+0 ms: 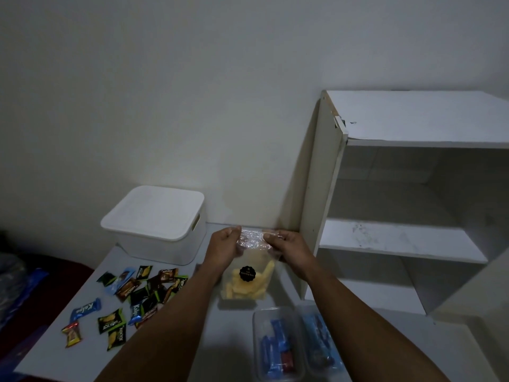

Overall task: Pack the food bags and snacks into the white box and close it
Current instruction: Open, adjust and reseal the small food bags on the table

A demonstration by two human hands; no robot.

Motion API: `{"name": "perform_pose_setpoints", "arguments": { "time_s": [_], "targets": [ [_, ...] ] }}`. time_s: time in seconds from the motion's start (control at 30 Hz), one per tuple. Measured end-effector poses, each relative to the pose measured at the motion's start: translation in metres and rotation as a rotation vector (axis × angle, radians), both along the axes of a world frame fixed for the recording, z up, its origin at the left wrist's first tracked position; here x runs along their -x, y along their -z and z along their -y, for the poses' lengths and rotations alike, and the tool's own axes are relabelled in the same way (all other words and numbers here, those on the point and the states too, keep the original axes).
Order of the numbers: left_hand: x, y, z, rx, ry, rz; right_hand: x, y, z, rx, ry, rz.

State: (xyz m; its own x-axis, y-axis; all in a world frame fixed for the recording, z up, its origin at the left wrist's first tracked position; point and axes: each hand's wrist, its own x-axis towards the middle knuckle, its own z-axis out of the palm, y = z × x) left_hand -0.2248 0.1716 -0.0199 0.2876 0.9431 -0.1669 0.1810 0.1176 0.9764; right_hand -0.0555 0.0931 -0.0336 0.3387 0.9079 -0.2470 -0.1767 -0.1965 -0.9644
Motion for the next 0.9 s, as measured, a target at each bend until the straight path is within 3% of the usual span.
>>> {"name": "perform_pose_setpoints", "arguments": {
  "time_s": [0.23, 0.7, 0.9],
  "targets": [
    [0.008, -0.003, -0.003, -0.009, -0.084, 0.028, -0.001, 0.002, 0.004, 0.015, -0.005, -0.069],
    [0.01, -0.003, 0.008, -0.019, -0.013, 0.037, -0.004, 0.007, 0.018, -0.014, 0.054, -0.04],
    [0.009, 0.0, 0.012, 0.03, 0.108, 0.025, -0.012, 0.005, 0.025, 0.003, -0.022, 0.002]
  ]
}}
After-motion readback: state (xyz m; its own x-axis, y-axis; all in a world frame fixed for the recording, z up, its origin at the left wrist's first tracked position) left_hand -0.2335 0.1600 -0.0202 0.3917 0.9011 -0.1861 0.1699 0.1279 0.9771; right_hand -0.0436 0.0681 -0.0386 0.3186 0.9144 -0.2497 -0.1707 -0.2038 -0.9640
